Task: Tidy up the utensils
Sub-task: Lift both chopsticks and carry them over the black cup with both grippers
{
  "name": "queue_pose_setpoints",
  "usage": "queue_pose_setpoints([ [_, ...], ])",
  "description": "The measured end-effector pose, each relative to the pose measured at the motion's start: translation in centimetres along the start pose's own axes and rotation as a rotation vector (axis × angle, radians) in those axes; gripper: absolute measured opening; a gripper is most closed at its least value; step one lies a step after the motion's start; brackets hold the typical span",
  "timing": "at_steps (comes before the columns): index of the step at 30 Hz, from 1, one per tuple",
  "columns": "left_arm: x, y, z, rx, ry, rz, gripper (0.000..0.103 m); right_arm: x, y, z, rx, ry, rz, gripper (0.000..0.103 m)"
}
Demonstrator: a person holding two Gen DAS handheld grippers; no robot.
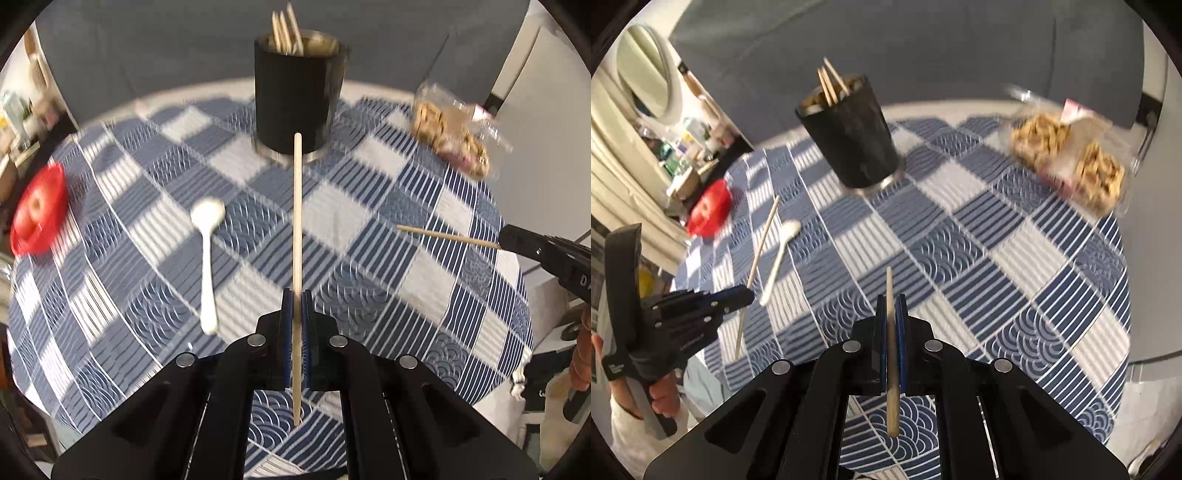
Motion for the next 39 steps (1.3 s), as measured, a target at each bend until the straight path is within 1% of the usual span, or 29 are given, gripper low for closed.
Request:
queue_pose_setpoints([
  [3,-1.6,-1.9,-0.1,-0.016,0.023,0.052,0.005,-1.3,-1.6,-0.6,-0.017,-0.010,0.028,0.005],
  [6,-3.1,-3.9,-0.3,-0.023,0.040,0.094,0.005,-2.7,-3.0,-1.2,-0.010,-0.020,0.054,0.005],
  [14,-7.3,-7.3,-0.4,-0.006,0.090,0.167,0.005,-7.3,-6.5,-3.1,0.016,-0.023,0.122,0.005],
  [16,-8.2,-7.9,-0.5,-0.008,0.098,0.183,0.005,-8.4,-7.3,-3.6,0.027,-0.025,0.134,0.005],
  [23,-12.4,-10.5,-1.2,0.026,0.153,0.262,0.005,-12.8,-10.4,-6.1,0.084,-0.058,0.189,0.005],
  [27,-14.7,-11.3,-1.6,0.048,0.180,0.295,0.005,-15.2,-11.5,-7.6,0.122,-0.080,0.195,0.005],
  [31,-17.2,-11.8,-1.8,0.095,0.211,0.339,0.005,-17.7,-12.1,-9.0,0.169,-0.092,0.191,0.005],
  [34,-19.3,-12.2,-1.9,0.179,0.241,0.385,0.005,-19.2,-11.8,-9.6,0.197,-0.098,0.172,0.005],
  [39,-21.9,-12.3,-2.4,0.285,0.291,0.446,0.005,-21.1,-10.8,-10.2,0.233,-0.109,0.132,0.005],
])
Point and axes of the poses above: each gripper's, at about its wrist camera, not at the fingertips, and y roughly the way its jaws point, z to its right, x to its underside, the point moved 9 cm from there along y, roughly the way its jaws point, and after that the axes turned 11 degrees about -z, right-handed, at the moved point
